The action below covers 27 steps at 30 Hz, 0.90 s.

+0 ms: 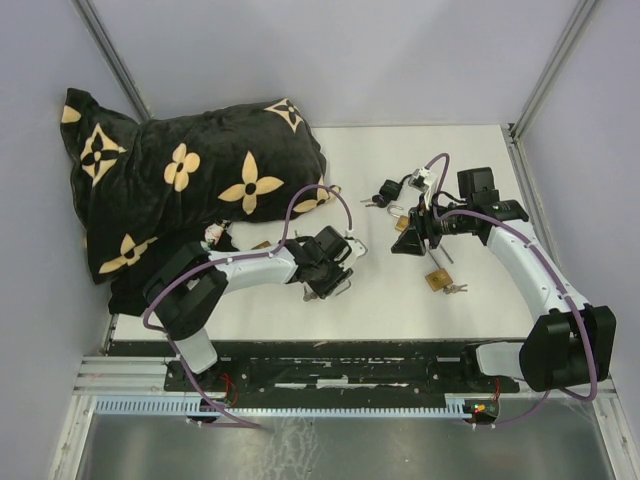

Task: Lock with the key
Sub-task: Pick up the lock from the center of the board.

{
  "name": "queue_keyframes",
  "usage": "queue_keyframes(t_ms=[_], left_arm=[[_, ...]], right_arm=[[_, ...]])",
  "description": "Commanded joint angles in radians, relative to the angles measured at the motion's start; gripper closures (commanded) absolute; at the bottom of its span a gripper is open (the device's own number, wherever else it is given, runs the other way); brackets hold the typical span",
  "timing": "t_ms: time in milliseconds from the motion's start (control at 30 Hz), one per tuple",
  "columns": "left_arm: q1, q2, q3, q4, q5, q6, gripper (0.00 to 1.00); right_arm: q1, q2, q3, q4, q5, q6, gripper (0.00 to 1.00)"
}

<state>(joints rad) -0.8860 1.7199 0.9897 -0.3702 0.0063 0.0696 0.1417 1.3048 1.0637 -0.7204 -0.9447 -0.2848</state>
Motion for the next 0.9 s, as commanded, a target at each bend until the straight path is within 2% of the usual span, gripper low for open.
queue_keyframes(t_ms=[0,133,233,300,400,567,767,867], left_arm=[[-0.022,0.031,0.022,-0.012,-0.052,-0.034,0.49],[-0.033,0.038,0.017,-0.012,-0.053,-0.039,0.48],[-0.033,0.033,0.014,-0.011,-0.041,-0.041,0.51],[-0.033,0.029,0.013,-0.012,-0.029,-0.039,0.58],[-0.033,0.021,0.016,-0.013,-0.008,-0.037,0.73],[-0.027,-0.019,0.022,-0.013,0.045,-0.031,0.81],[0.012,-0.123,0.016,0.023,0.234,-0.032,0.84],[0.052,-0.16,-0.008,0.065,0.363,-0.035,0.85]], right_arm=[[-0.003,-0.005,0.048,0.005,-0.013,-0.001,0.39],[-0.003,-0.005,0.048,0.002,-0.014,-0.002,0.39],[-0.003,-0.005,0.05,-0.001,-0.012,-0.005,0.39],[-0.003,-0.007,0.051,-0.004,-0.012,-0.006,0.39],[-0.003,-0.01,0.051,-0.006,-0.012,-0.01,0.39],[-0.002,-0.02,0.05,-0.013,-0.017,-0.03,0.39],[-0.001,-0.037,0.032,-0.071,-0.101,-0.17,0.38],[0.001,-0.061,0.012,-0.113,-0.128,-0.303,0.32]])
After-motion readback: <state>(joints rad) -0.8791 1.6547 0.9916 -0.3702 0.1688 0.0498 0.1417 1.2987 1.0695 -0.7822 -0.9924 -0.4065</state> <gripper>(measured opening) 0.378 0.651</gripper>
